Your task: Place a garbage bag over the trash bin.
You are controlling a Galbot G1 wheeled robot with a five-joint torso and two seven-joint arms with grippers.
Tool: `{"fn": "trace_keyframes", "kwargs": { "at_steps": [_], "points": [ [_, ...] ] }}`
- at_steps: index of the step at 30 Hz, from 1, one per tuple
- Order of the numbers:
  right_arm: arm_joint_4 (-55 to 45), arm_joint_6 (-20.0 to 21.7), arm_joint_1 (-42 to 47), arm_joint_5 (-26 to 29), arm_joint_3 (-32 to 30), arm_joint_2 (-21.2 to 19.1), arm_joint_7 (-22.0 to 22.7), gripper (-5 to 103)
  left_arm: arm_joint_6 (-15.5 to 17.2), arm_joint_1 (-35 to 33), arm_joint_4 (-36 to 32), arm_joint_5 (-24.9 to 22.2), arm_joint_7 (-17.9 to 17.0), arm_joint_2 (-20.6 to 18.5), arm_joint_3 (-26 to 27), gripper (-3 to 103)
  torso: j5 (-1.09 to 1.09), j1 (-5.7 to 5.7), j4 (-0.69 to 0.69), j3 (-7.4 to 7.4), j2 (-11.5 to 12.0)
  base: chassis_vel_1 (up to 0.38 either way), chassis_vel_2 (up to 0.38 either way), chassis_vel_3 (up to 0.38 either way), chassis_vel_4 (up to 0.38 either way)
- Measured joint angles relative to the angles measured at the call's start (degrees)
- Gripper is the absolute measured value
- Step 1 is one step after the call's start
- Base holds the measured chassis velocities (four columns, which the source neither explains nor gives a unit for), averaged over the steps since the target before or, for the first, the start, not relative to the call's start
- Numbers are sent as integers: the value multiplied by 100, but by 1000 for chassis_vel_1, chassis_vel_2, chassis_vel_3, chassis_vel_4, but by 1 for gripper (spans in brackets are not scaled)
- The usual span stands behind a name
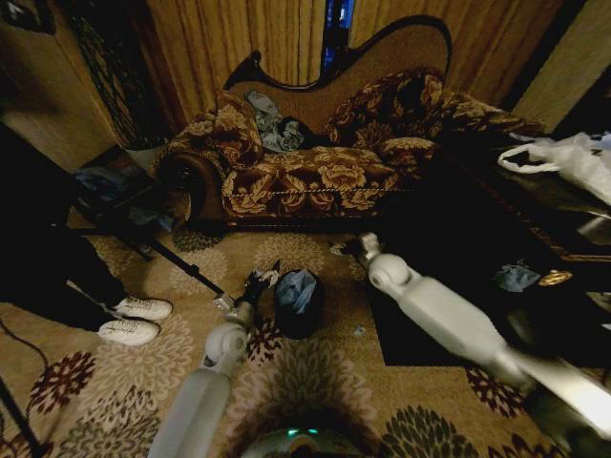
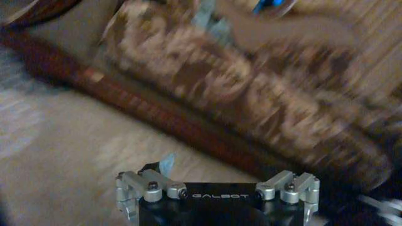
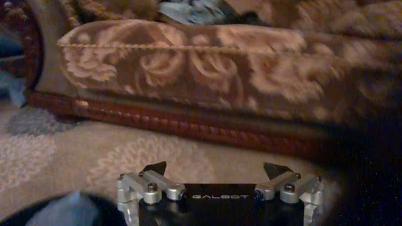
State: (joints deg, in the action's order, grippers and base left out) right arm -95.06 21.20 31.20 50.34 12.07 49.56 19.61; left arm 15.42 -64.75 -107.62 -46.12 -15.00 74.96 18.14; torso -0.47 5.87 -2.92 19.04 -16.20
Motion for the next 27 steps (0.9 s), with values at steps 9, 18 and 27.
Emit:
{"fn": "trace_keyframes", "kwargs": {
  "at_steps": [9,18,27],
  "points": [
    [-874,-822,2941,-959,-2373,408,-545,100,1610,773,-64,-887,-1314,-431,-545,100,-5,-1,-5,-1,-1,0,0,0,0],
    [-557,-1463,3138,-1202,-2832,967,-1080,100,2080,1754,1041,-1640,-2135,-638,-1597,100,-4,1,2,1,0,0,0,0,0],
    [-340,-1813,3410,-1309,-3329,1073,-1282,100,2234,2646,1712,-1832,-2278,-413,-2194,102,-2,1,1,1,0,0,0,0,0]
  ]
}}
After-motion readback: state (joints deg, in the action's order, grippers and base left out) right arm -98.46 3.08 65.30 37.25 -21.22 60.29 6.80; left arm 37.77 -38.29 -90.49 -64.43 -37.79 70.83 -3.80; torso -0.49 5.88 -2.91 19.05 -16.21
